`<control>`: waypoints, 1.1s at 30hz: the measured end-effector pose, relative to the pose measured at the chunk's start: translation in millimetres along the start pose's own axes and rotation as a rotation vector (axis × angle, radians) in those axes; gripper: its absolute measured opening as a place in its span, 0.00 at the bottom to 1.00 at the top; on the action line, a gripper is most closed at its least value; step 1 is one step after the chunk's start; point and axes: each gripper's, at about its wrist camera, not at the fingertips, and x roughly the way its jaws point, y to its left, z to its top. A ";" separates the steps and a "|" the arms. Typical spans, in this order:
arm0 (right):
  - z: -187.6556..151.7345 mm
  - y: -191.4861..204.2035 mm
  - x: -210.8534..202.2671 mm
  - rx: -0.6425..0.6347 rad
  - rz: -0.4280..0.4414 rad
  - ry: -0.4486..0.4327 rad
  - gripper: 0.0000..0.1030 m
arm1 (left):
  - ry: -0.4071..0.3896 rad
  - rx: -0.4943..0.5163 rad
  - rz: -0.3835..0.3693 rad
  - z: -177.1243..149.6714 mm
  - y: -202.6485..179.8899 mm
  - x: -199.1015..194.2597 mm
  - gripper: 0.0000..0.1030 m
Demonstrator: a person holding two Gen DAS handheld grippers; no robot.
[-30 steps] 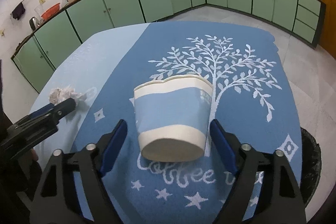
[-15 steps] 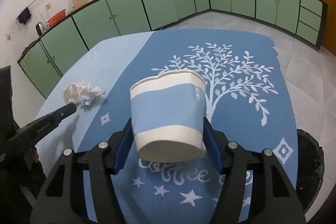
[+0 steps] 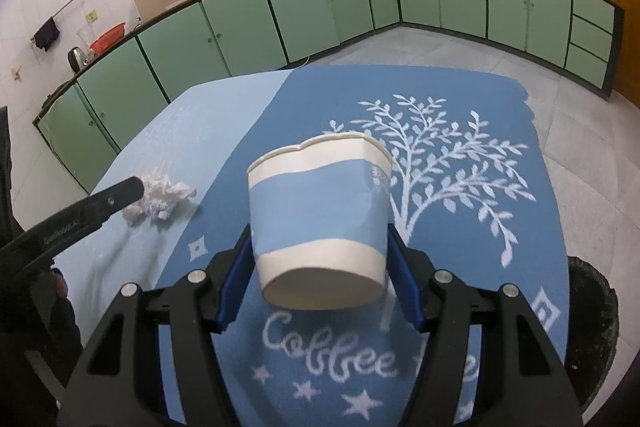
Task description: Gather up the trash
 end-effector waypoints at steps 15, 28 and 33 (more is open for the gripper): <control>2.1 -0.7 14.4 0.009 0.025 0.019 0.59 | 0.084 -0.024 0.033 2.2 10.2 47.0 0.07; -4.2 -12.1 -14.5 0.012 0.024 -0.026 0.59 | 0.003 0.008 -0.034 -5.1 -9.4 -5.9 0.04; -7.2 -21.5 -41.1 0.018 0.025 -0.056 0.59 | 0.007 0.022 -0.086 -17.8 -24.0 -33.8 0.04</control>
